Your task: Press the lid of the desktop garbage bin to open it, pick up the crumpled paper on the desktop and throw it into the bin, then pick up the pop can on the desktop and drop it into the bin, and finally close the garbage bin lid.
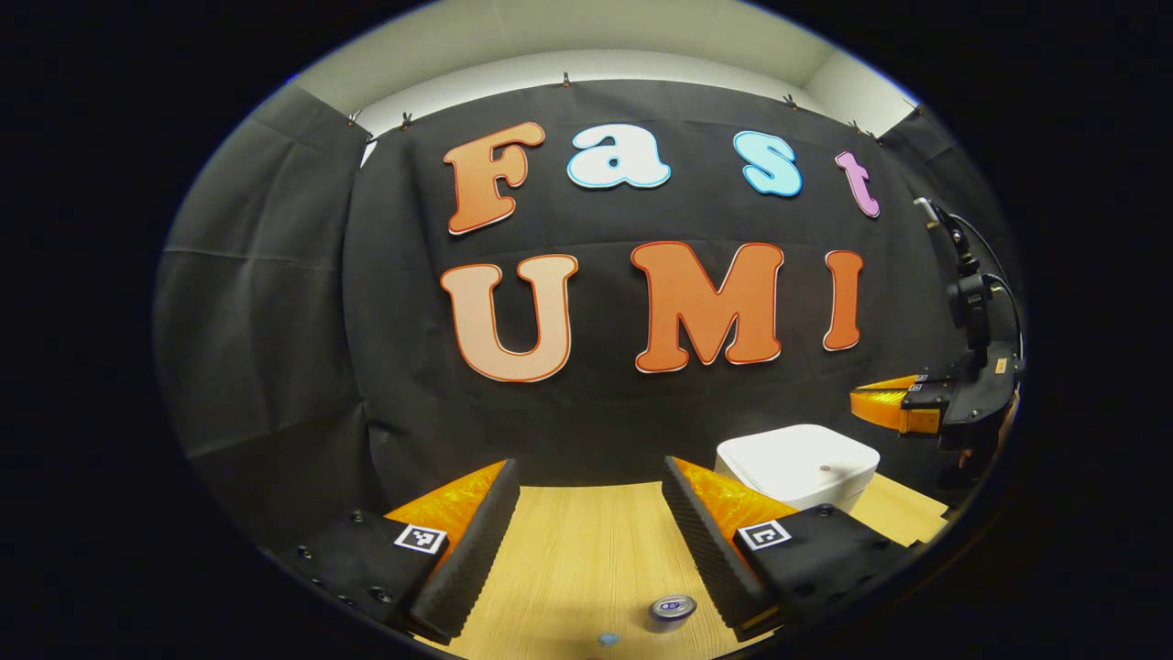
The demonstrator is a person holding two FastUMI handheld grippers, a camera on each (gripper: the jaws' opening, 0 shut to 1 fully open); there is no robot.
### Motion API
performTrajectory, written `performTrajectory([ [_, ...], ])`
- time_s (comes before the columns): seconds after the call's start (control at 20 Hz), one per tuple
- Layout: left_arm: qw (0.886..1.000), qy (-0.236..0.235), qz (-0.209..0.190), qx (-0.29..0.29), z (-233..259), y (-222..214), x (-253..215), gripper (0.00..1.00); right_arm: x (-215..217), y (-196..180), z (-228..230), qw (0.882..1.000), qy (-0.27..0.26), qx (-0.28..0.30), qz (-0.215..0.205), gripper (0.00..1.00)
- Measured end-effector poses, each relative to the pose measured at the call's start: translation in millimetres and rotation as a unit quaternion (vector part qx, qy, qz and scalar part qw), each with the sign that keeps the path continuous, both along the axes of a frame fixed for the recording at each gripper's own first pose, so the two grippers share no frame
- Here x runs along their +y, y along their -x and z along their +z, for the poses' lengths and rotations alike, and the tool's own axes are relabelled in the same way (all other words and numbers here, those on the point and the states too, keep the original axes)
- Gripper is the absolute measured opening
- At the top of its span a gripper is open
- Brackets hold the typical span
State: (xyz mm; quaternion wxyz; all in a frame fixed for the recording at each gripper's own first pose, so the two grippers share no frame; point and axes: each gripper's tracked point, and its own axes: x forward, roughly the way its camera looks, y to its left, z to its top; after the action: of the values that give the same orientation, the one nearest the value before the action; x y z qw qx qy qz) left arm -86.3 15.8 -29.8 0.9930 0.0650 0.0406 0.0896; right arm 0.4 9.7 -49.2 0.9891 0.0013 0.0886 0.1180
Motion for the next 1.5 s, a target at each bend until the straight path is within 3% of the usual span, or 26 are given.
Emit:
performTrajectory([
  [0.15,1.000,0.003,0.014,0.004,-3.4,4.8,7.5,1.00,-9.0,-7.4,-8.0,0.999,0.027,0.023,0.001,0.01],
  [0.6,0.997,0.016,0.067,0.024,-20.6,23.1,38.2,1.00,-7.3,-17.1,-39.4,0.990,0.007,0.134,0.041,0.01],
  [1.0,0.994,0.023,0.103,0.037,-31.4,36.9,51.2,1.00,5.7,-20.6,-82.3,0.980,0.012,0.187,0.070,0.01],
  [1.3,0.993,0.015,0.109,0.047,-38.0,38.2,47.0,1.00,11.8,-22.1,-94.6,0.971,-0.054,0.219,0.081,0.01],
  [1.35,0.993,0.014,0.108,0.049,-40.1,37.4,45.7,0.96,11.3,-20.9,-93.3,0.969,-0.069,0.224,0.082,0.01],
  [1.5,0.994,0.005,0.101,0.048,-36.6,33.8,39.2,1.00,11.2,-21.6,-90.8,0.968,-0.090,0.218,0.085,0.01],
])
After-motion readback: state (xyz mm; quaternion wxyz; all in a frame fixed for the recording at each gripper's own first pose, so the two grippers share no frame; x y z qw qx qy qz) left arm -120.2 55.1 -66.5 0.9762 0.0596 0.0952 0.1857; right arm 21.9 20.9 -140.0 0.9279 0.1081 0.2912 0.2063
